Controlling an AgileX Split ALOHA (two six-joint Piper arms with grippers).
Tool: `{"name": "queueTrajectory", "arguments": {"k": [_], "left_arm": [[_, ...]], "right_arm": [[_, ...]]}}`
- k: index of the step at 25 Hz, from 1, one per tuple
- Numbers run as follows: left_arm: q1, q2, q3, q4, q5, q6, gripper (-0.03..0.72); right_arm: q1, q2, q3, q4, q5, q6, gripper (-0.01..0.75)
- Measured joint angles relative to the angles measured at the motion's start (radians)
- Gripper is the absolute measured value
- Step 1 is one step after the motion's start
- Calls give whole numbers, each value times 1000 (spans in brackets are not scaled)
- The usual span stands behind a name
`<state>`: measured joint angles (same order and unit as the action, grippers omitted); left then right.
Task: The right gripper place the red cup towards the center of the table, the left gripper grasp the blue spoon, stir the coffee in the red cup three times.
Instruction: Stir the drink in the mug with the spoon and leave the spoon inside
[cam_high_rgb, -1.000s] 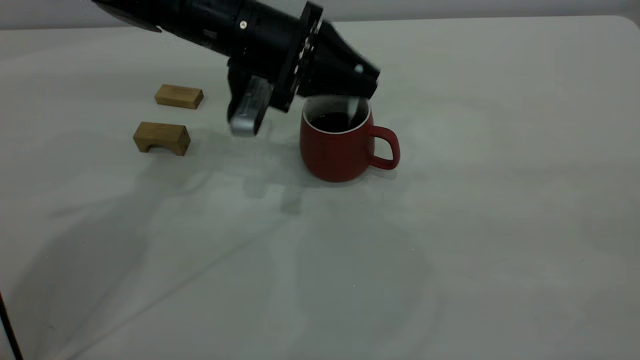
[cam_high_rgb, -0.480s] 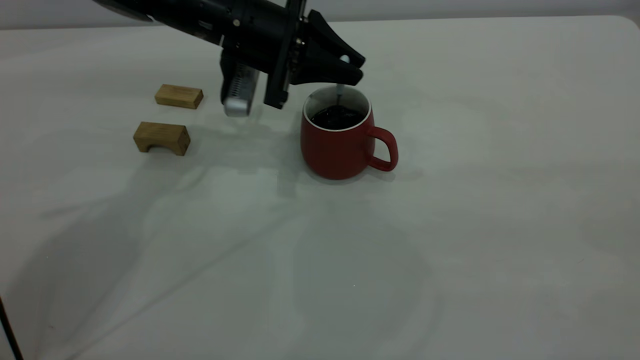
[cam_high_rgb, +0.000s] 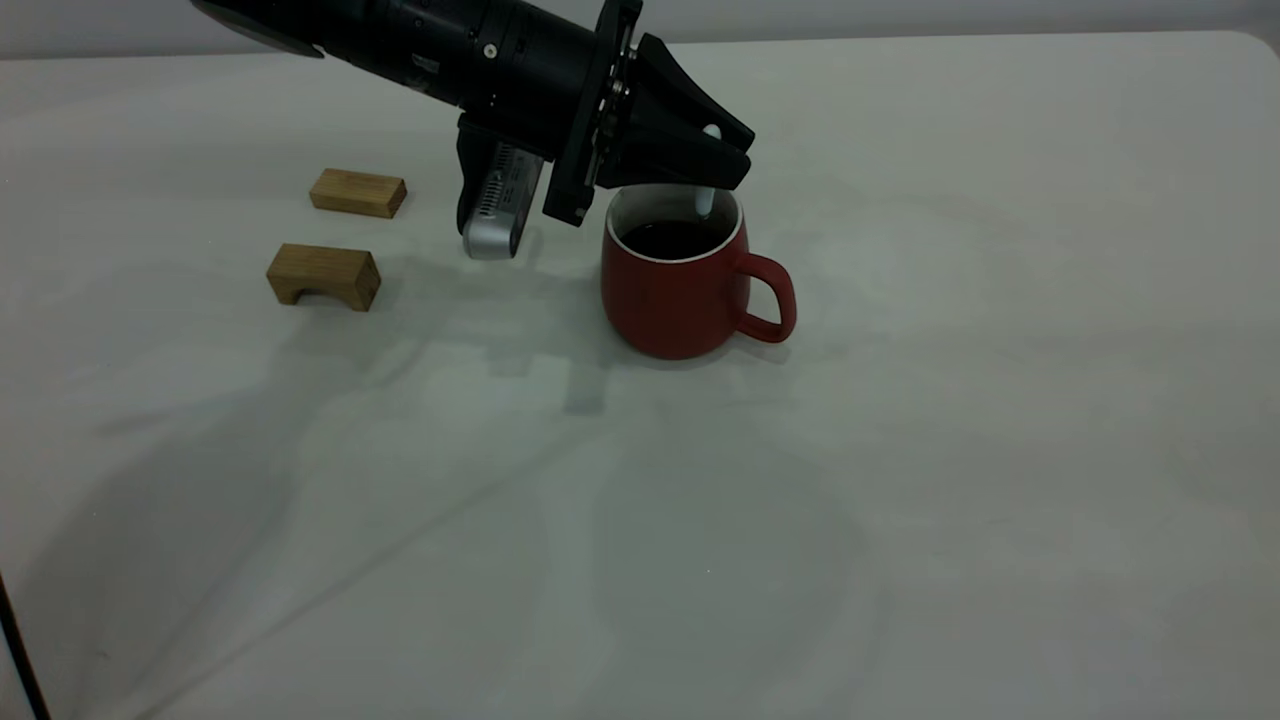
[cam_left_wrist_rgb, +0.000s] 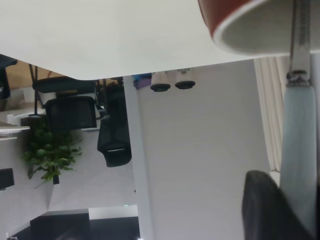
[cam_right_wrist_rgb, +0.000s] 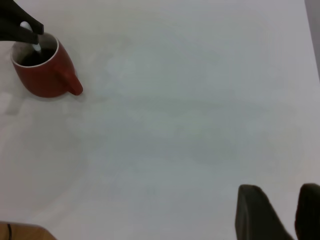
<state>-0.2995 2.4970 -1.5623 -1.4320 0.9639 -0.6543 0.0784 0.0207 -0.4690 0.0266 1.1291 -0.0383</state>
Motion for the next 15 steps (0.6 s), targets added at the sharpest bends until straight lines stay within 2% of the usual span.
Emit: {"name": "queueTrajectory", "arguments": {"k": [5, 8, 10, 13, 15], "left_arm": [[0, 0, -15, 38, 7, 0, 470], [0, 0, -62, 93, 34, 2, 558], [0, 0, -107, 141, 77, 3, 578], [0, 0, -200, 240, 172, 3, 576], [0, 0, -265, 326, 197, 2, 569]], "right_arm": [[0, 0, 0, 0, 0, 0, 237], [0, 0, 0, 0, 0, 0, 237], [0, 0, 0, 0, 0, 0, 237], [0, 0, 0, 0, 0, 0, 237], [0, 0, 0, 0, 0, 0, 237]]}}
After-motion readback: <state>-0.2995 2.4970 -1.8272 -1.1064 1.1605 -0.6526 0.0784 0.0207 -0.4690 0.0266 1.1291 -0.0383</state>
